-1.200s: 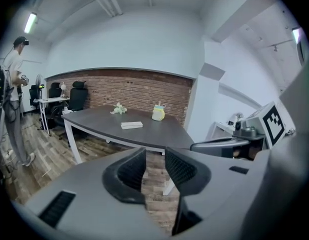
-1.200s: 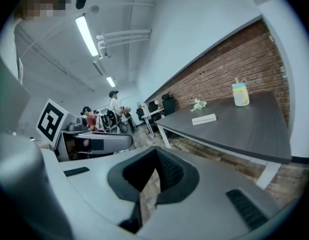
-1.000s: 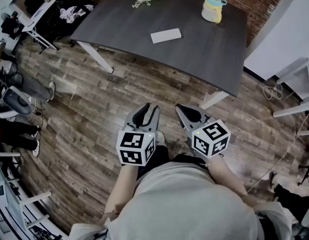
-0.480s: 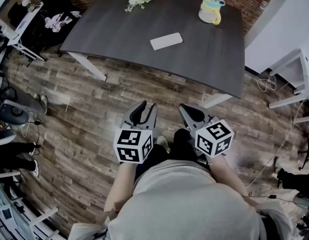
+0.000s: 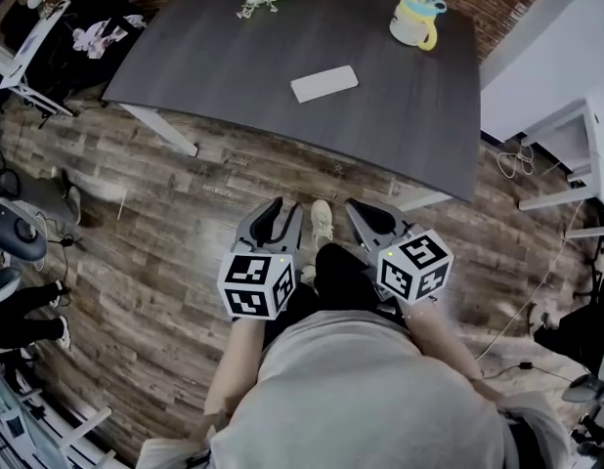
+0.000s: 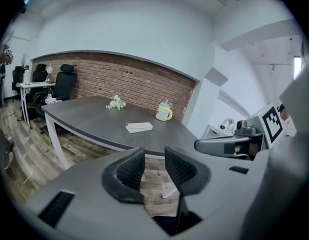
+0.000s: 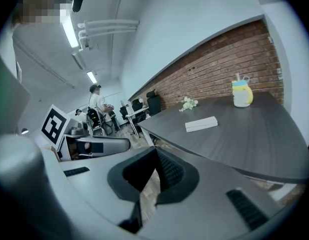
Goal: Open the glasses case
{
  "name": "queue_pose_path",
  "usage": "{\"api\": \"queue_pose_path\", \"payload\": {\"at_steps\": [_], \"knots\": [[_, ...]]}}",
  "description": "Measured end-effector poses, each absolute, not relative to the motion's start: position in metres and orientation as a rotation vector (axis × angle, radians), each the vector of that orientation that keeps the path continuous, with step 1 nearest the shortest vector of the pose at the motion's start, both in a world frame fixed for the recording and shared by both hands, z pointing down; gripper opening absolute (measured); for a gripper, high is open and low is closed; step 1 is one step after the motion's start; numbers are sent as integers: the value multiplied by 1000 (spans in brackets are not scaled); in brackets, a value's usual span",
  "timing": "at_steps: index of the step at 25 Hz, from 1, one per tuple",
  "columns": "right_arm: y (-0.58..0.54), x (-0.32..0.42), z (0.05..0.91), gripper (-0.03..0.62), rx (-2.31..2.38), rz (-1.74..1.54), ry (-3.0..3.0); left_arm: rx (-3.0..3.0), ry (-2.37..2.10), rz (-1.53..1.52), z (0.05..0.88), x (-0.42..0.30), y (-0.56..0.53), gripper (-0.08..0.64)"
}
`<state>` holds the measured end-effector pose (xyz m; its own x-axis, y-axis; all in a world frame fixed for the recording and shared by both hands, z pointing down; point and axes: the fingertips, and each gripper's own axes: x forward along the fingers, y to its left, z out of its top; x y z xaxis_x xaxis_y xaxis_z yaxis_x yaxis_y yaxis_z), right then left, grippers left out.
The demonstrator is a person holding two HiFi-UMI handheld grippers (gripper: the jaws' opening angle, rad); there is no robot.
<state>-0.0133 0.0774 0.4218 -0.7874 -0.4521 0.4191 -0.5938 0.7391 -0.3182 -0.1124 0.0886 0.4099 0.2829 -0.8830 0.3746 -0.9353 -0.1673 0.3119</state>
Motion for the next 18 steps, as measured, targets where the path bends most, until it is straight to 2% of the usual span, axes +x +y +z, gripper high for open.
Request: {"api": "queue_pose_path", "payload": {"at_steps": [18], "knots": [[-95,-73,408,3,664,620,-2729,2123,-1662,241,389,-135,-95,118]]}}
